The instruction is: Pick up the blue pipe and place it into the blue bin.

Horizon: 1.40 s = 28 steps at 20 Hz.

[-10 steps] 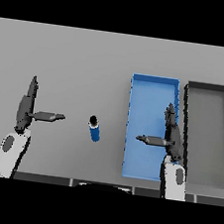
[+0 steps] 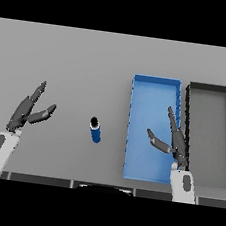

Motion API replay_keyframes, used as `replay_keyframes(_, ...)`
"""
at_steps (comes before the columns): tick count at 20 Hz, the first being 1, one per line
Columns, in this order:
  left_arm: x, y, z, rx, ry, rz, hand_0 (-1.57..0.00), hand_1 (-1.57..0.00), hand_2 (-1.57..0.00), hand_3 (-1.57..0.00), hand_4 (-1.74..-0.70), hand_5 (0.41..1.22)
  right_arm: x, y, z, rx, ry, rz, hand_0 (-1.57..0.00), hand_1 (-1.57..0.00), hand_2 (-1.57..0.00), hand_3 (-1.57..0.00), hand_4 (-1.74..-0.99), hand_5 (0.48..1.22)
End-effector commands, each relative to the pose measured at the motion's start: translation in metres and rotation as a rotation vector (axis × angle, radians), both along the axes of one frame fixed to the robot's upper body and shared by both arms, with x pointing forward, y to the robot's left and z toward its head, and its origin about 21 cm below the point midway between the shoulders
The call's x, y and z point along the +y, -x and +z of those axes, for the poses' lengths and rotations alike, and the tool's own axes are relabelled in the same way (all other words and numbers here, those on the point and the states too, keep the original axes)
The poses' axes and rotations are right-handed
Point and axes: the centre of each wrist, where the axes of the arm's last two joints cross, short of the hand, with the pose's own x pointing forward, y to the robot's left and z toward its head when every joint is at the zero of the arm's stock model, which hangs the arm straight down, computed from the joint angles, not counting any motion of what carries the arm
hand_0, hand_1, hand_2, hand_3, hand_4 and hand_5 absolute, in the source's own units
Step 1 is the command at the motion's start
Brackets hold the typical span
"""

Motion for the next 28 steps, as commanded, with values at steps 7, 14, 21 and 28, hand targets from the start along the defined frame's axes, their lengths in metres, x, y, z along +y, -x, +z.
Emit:
replay_keyframes(7, -0.005, 0.017, 0.001, 0.018, -0.003, -0.195, 0.0, 0.0, 0.0, 0.0, -0.98, 0.583, 0.006, 0.0, 0.005, 0.017, 0.023, 0.014, 0.0, 0.0, 0.0, 0.0, -1.187, 0.579)
replay_keyframes(14, -0.051, 0.039, 0.008, 0.175, -0.093, -0.403, 0.0, 0.0, 0.0, 0.0, -1.05, 0.483, 0.002, -0.001, 0.006, 0.022, 0.001, 0.02, 0.0, 0.0, 0.0, 0.0, -1.228, 0.573)
replay_keyframes(21, -0.096, 0.042, -0.011, 0.157, -0.083, -0.522, 0.0, 0.0, 0.0, 0.0, -1.14, 0.479, 0.006, -0.001, 0.009, 0.026, 0.0, 0.02, 0.0, 0.0, 0.0, 0.0, -1.209, 0.567)
replay_keyframes(28, -0.133, 0.026, -0.035, 0.158, -0.017, -0.489, 0.0, 0.0, 0.0, 0.0, -1.13, 0.491, 0.0, 0.001, 0.006, 0.034, -0.017, 0.012, 0.0, 0.0, 0.0, 0.0, -1.207, 0.551)
